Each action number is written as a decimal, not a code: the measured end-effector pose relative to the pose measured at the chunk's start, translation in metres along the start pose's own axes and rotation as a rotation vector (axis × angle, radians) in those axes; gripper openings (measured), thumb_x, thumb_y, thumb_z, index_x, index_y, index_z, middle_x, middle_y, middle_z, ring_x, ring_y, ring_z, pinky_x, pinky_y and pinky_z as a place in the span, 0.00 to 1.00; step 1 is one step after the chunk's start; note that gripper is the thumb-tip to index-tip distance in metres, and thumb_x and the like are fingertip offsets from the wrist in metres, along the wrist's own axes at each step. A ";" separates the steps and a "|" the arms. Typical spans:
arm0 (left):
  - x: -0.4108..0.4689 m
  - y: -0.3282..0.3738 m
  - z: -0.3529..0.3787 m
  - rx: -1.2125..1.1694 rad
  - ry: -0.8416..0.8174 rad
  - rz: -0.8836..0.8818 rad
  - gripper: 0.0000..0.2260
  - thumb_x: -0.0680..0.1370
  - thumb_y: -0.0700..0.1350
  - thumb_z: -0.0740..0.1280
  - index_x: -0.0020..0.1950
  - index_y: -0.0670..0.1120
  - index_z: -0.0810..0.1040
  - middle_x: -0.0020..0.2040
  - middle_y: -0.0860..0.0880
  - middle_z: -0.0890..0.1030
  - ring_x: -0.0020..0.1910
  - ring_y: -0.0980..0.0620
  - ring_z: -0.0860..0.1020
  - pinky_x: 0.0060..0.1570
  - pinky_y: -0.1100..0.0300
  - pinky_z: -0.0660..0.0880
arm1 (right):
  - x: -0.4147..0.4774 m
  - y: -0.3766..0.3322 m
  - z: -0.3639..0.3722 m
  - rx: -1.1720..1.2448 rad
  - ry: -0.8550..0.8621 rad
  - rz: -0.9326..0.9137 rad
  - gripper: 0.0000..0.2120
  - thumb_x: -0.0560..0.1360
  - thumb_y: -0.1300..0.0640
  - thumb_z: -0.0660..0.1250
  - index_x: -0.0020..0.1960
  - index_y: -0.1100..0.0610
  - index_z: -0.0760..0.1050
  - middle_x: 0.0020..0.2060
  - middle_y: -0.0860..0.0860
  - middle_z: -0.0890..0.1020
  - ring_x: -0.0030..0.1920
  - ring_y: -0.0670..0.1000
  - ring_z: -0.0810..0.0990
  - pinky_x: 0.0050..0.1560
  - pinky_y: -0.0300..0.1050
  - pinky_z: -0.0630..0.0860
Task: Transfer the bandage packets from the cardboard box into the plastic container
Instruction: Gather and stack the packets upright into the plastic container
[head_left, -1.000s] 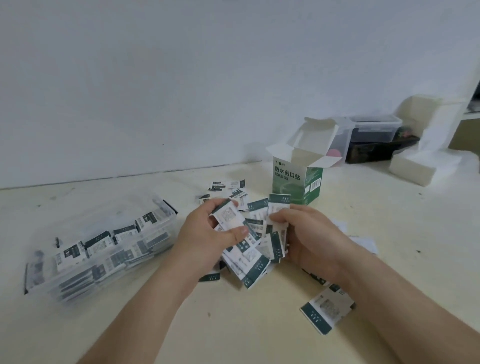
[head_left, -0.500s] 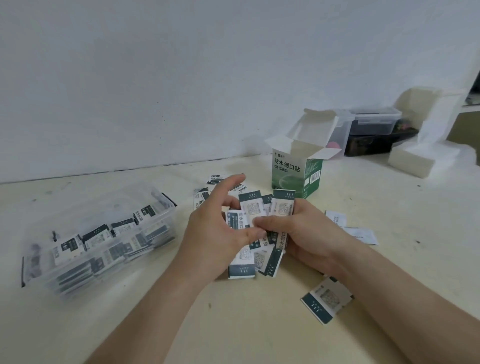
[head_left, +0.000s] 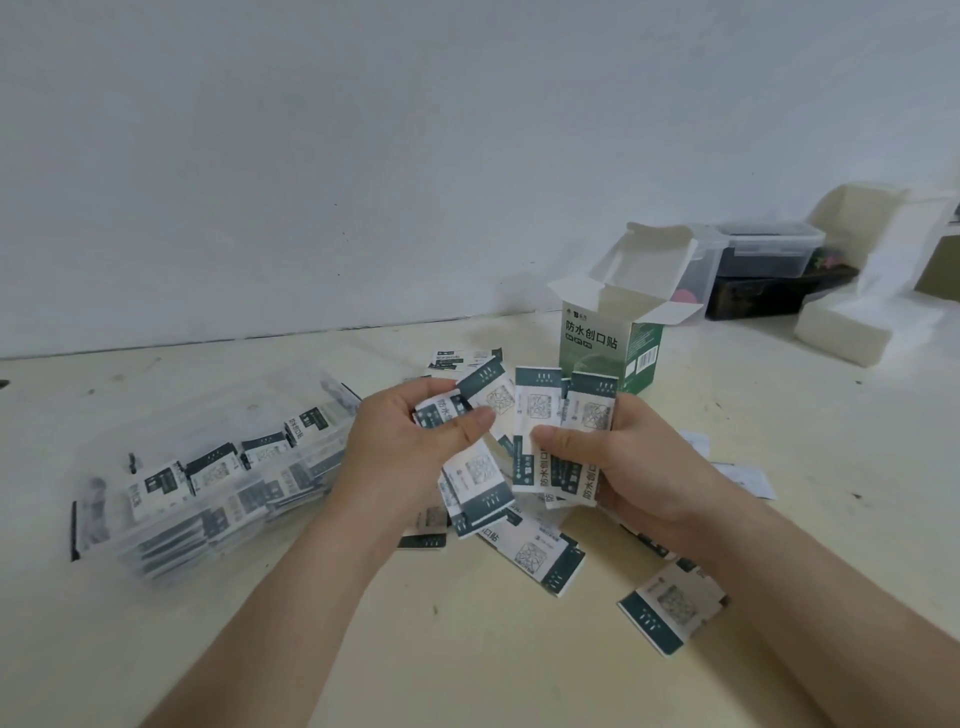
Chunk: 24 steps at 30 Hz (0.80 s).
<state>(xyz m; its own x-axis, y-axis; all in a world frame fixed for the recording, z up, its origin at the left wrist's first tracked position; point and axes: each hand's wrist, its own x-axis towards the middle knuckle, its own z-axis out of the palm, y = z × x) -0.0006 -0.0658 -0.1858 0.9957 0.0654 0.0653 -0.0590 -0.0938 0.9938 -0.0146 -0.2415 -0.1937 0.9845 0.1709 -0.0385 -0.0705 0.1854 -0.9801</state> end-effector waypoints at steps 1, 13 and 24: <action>-0.001 0.002 -0.001 -0.018 0.015 0.009 0.12 0.68 0.40 0.77 0.48 0.52 0.81 0.39 0.53 0.86 0.36 0.53 0.84 0.33 0.59 0.80 | 0.000 0.000 0.001 -0.006 -0.012 0.019 0.13 0.76 0.70 0.65 0.59 0.64 0.77 0.51 0.59 0.85 0.50 0.60 0.85 0.48 0.52 0.83; -0.013 0.018 0.008 0.019 -0.078 0.115 0.15 0.69 0.37 0.75 0.47 0.57 0.82 0.40 0.54 0.86 0.38 0.54 0.85 0.33 0.59 0.81 | -0.002 -0.008 0.005 0.203 0.009 0.244 0.13 0.80 0.55 0.62 0.59 0.62 0.74 0.49 0.61 0.85 0.44 0.58 0.84 0.46 0.52 0.81; -0.018 0.019 0.010 -0.141 0.090 0.172 0.12 0.68 0.40 0.77 0.48 0.53 0.84 0.41 0.51 0.85 0.36 0.49 0.85 0.32 0.49 0.82 | -0.005 -0.004 0.014 0.358 -0.198 0.337 0.12 0.81 0.57 0.59 0.57 0.64 0.75 0.50 0.64 0.82 0.40 0.59 0.82 0.37 0.50 0.82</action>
<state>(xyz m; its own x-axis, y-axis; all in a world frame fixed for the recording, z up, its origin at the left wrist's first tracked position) -0.0191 -0.0789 -0.1686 0.9602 0.1495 0.2359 -0.2426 0.0279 0.9697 -0.0216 -0.2300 -0.1867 0.8511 0.4510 -0.2686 -0.4623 0.4014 -0.7907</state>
